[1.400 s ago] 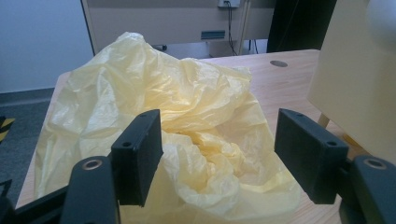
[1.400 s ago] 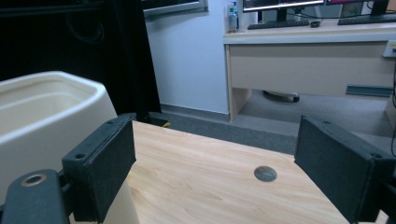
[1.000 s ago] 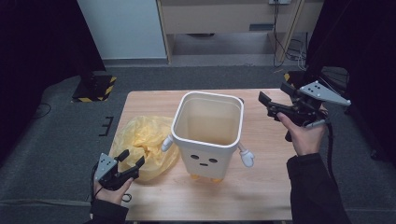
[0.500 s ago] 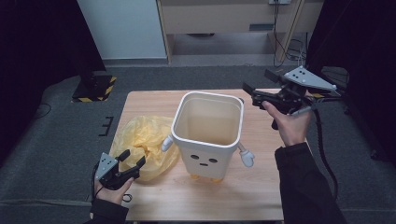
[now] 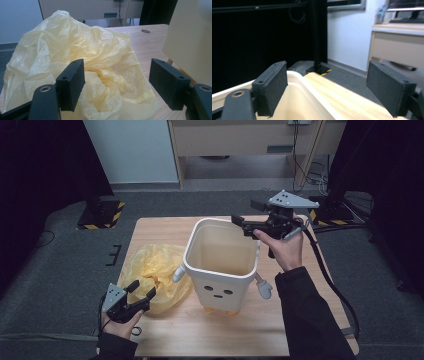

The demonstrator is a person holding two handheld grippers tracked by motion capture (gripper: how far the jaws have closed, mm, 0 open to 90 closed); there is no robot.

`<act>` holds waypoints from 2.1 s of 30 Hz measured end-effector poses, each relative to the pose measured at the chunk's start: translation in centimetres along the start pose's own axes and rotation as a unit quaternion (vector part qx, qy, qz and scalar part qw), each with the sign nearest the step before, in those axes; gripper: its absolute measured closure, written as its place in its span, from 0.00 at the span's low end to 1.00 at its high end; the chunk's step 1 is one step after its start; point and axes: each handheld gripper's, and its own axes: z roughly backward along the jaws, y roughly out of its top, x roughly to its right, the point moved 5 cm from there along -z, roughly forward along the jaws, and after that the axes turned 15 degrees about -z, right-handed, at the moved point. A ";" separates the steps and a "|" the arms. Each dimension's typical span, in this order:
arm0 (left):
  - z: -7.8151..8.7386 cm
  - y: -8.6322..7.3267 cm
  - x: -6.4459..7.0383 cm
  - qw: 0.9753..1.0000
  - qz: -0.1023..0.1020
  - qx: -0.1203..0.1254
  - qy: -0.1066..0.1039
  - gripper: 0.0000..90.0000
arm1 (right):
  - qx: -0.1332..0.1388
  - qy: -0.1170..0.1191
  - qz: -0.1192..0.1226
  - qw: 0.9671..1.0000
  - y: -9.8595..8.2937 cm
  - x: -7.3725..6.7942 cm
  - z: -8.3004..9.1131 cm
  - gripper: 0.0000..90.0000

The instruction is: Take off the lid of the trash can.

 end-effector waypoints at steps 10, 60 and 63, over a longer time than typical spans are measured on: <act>0.0 0.0 0.0 1.000 0.000 0.000 -0.002 0.31 | -0.075 0.026 -0.002 0.997 -2.3 0.7 -1.9 0.29; -0.1 -0.1 0.0 1.000 0.002 -0.002 -0.004 0.31 | -0.074 0.099 -0.075 0.989 1.2 0.8 -0.2 0.82; -0.1 -0.1 0.0 1.000 0.002 -0.002 -0.004 0.31 | -0.069 0.079 -0.055 0.993 1.7 0.8 0.5 0.82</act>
